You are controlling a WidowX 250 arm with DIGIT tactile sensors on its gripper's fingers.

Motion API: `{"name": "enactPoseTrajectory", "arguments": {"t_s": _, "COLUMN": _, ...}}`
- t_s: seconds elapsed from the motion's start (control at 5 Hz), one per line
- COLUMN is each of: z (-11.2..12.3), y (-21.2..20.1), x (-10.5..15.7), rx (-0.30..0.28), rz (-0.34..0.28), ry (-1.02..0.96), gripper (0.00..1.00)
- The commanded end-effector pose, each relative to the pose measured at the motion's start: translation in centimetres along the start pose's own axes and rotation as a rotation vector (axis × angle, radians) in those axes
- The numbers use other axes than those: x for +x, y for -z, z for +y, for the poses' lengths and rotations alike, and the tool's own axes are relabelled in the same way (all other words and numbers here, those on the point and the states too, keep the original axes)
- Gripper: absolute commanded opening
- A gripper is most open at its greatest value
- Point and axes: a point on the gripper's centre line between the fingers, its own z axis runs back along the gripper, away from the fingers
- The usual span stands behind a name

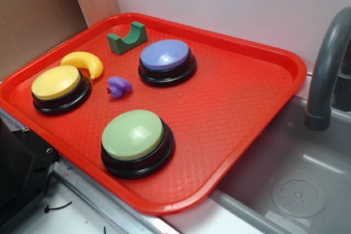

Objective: Push the yellow button.

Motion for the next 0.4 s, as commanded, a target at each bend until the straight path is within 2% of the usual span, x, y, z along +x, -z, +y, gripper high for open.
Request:
{"name": "enactPoseTrajectory", "arguments": {"t_s": 0.0, "z": 0.0, "y": 0.0, "x": 0.0, "rx": 0.0, "rz": 0.0, "ry": 0.0, "gripper": 1.0}}
{"name": "enactPoseTrajectory", "arguments": {"t_s": 0.2, "z": 3.8, "y": 4.6, "x": 1.6, "rx": 0.08, "rz": 0.14, "ry": -0.094, "gripper": 1.0}}
